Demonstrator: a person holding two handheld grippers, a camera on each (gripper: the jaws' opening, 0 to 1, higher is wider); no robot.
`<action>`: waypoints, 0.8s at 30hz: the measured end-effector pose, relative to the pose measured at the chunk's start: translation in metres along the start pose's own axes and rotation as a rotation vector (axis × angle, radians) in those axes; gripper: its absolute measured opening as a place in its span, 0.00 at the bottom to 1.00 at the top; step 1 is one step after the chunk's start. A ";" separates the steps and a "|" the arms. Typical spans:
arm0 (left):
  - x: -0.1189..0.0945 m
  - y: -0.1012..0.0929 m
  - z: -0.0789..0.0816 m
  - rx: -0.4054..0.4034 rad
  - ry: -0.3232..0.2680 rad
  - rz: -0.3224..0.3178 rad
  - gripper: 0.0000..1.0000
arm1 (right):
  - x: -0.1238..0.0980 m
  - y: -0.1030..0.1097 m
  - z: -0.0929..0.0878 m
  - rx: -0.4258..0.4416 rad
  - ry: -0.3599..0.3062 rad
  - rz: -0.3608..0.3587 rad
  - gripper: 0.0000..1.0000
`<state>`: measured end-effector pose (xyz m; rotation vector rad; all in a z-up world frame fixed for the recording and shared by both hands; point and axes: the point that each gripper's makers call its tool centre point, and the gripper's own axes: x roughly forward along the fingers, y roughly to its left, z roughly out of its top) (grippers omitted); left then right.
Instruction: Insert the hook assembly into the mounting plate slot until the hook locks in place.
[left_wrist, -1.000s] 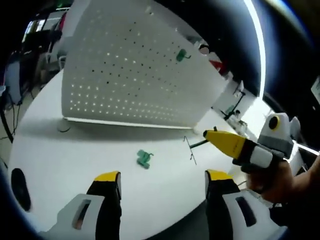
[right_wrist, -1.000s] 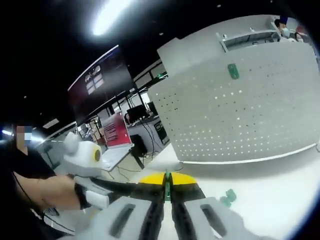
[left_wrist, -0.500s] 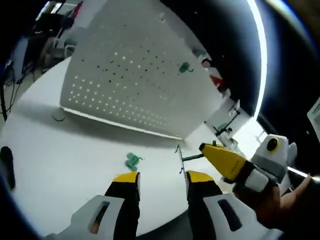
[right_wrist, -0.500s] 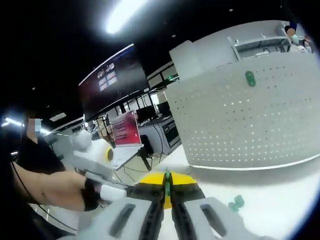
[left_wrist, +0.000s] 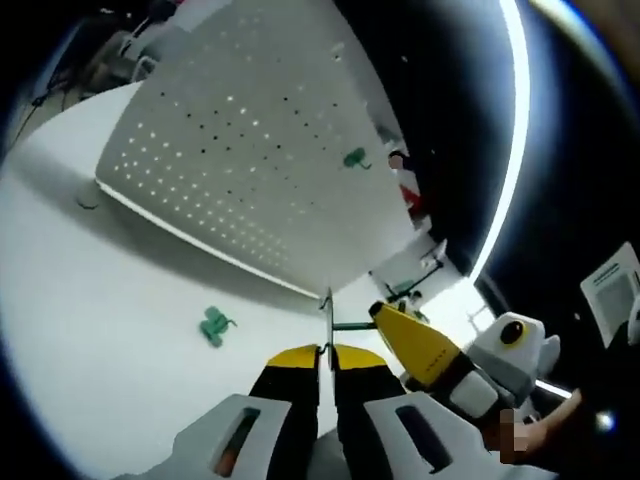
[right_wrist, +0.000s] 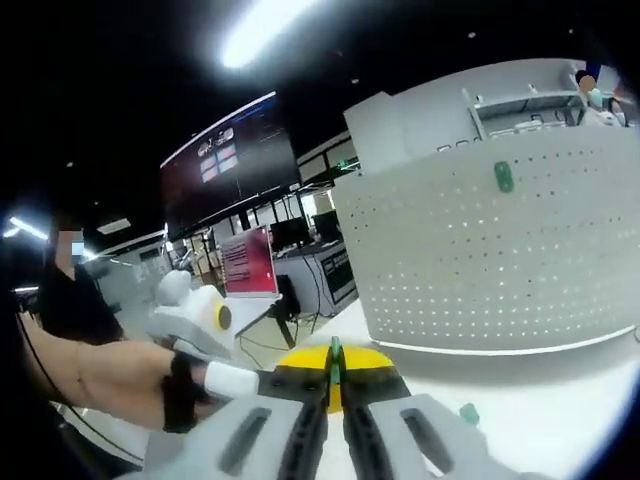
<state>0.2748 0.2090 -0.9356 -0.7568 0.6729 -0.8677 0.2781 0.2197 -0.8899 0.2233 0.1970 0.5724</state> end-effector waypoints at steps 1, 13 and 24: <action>-0.001 0.000 0.000 0.003 0.001 -0.002 0.05 | 0.000 0.001 0.000 0.001 0.000 0.001 0.00; -0.011 0.009 -0.003 0.070 0.047 0.064 0.02 | 0.003 0.011 -0.009 -0.016 0.022 0.012 0.00; -0.016 0.011 0.007 0.196 0.033 0.106 0.01 | 0.007 0.015 -0.007 -0.018 0.023 0.041 0.00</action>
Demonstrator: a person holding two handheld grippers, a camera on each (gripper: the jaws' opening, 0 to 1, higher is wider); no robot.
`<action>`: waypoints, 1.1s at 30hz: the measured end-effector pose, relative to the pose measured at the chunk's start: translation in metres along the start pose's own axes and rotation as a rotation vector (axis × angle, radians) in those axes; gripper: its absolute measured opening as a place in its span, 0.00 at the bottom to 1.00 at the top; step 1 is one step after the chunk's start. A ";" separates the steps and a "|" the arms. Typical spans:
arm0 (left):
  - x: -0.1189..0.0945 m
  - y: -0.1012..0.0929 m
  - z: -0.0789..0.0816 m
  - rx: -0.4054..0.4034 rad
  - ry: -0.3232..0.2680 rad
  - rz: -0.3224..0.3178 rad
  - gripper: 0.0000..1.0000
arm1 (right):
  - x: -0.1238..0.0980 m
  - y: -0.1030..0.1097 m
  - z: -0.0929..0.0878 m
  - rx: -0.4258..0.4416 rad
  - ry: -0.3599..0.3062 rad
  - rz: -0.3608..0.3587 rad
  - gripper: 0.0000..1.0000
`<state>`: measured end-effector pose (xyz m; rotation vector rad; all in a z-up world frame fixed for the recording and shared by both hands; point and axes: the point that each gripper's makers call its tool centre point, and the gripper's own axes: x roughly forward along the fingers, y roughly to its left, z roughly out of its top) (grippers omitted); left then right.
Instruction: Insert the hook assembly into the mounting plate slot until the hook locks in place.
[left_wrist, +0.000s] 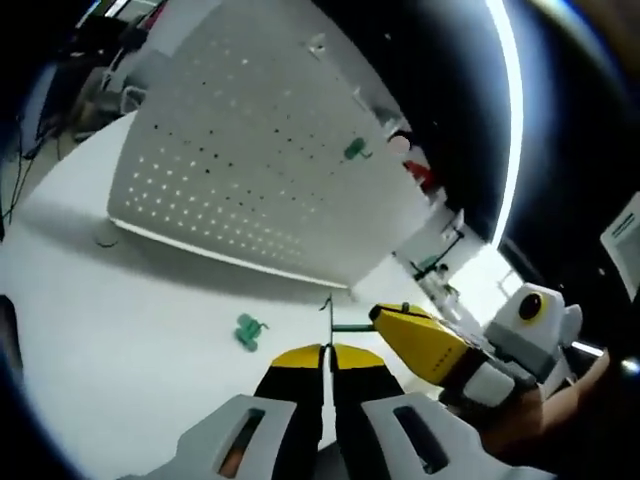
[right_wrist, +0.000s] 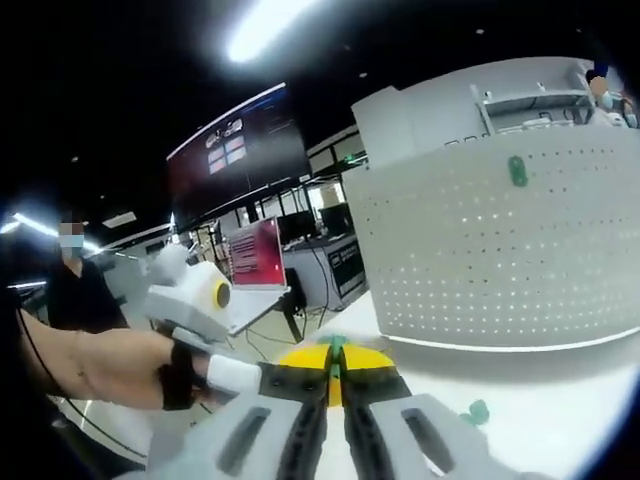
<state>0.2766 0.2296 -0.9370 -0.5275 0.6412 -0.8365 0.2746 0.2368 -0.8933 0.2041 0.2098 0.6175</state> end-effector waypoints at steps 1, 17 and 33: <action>0.000 0.001 -0.001 -0.003 0.003 0.006 0.01 | 0.000 0.000 -0.001 -0.004 0.006 0.003 0.00; -0.002 0.026 -0.012 0.052 0.044 0.092 0.01 | 0.015 -0.001 -0.017 0.016 0.113 0.050 0.02; 0.006 0.047 0.005 0.113 0.050 0.115 0.01 | 0.036 -0.008 -0.018 0.026 0.173 0.074 0.04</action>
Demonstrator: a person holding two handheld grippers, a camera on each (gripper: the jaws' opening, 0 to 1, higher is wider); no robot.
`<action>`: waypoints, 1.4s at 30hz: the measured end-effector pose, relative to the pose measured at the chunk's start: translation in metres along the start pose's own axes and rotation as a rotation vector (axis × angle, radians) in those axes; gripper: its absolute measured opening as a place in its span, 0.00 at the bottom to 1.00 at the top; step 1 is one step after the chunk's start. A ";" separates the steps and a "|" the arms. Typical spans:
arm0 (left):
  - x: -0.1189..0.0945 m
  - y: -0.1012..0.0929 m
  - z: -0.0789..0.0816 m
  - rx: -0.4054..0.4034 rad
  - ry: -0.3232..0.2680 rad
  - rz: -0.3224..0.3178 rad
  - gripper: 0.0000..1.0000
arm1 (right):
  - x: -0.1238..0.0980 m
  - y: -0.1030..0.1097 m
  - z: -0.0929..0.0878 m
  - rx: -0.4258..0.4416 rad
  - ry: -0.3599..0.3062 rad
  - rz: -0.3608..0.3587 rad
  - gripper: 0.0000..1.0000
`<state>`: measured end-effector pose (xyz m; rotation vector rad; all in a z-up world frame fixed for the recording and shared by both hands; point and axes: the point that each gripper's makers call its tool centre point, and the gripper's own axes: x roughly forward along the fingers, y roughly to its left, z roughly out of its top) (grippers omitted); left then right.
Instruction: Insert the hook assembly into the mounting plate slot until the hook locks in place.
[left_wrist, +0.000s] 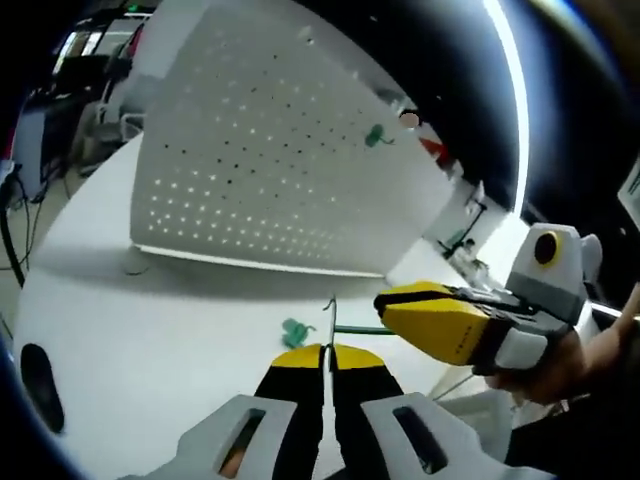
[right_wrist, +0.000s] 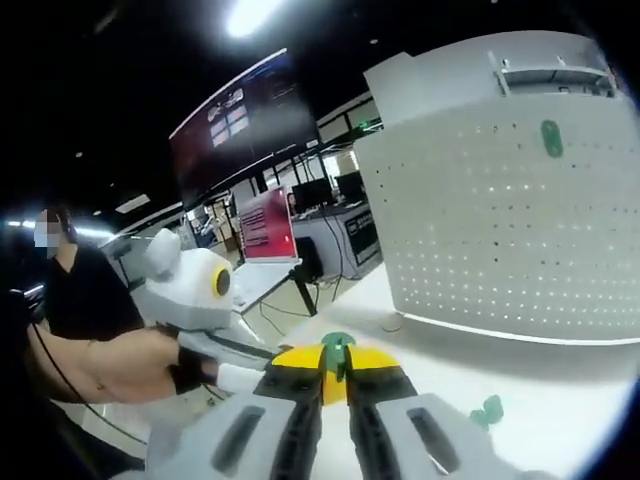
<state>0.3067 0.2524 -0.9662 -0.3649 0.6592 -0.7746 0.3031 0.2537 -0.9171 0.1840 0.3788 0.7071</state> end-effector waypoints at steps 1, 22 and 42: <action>0.000 0.001 0.000 0.004 0.002 0.002 0.01 | 0.001 -0.001 0.000 0.001 0.003 0.000 0.04; 0.013 0.023 0.002 0.052 0.036 0.042 0.01 | 0.010 -0.009 -0.002 0.017 0.044 0.007 0.15; 0.012 0.022 0.006 0.204 0.053 0.098 0.01 | 0.008 -0.019 -0.001 0.101 0.027 -0.007 0.16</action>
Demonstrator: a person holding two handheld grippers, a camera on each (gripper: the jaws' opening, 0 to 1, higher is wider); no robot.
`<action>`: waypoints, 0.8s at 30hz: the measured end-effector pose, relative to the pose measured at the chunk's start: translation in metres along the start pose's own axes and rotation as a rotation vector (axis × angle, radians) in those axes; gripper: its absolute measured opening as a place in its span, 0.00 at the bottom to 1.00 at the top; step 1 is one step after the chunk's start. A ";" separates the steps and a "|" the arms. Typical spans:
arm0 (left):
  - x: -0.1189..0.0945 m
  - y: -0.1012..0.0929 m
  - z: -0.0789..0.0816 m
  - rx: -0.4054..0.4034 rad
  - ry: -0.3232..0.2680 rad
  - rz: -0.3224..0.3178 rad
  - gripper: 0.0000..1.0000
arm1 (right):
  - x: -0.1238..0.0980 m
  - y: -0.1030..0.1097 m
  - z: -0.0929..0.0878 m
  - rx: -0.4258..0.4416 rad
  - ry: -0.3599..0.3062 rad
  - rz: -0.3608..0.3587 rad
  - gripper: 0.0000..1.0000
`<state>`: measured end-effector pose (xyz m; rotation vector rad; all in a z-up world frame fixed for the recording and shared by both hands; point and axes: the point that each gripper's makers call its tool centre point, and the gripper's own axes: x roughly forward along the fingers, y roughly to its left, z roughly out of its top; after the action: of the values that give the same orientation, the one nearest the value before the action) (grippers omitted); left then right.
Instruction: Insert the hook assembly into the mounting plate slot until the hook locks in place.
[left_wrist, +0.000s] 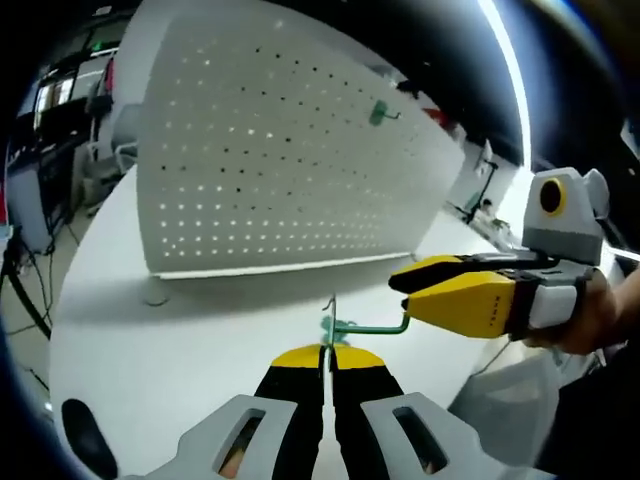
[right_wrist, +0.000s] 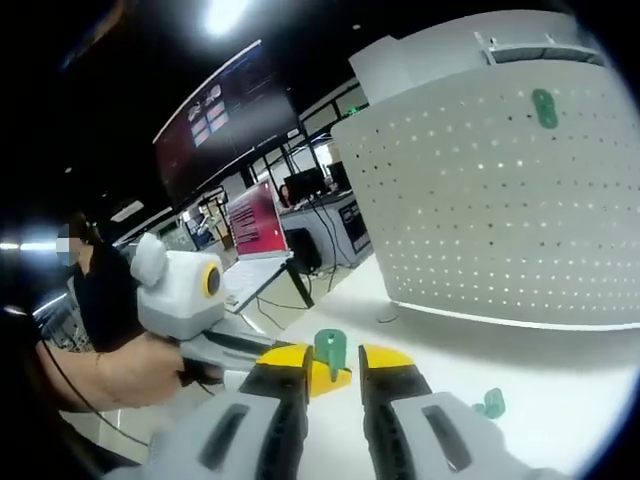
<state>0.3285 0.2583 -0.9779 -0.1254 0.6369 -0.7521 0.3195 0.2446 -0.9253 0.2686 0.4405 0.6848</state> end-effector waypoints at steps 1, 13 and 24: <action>0.000 -0.001 0.001 0.004 -0.004 0.000 0.01 | 0.000 0.000 0.000 0.007 -0.003 0.002 0.16; -0.001 -0.022 0.018 0.005 -0.067 -0.036 0.01 | -0.003 0.000 0.003 0.143 -0.046 0.004 0.09; -0.006 -0.031 0.027 0.038 -0.093 -0.043 0.01 | -0.005 0.002 0.006 0.219 -0.091 -0.005 0.01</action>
<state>0.3222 0.2365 -0.9434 -0.1393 0.5326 -0.7951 0.3178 0.2418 -0.9178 0.5033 0.4288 0.6171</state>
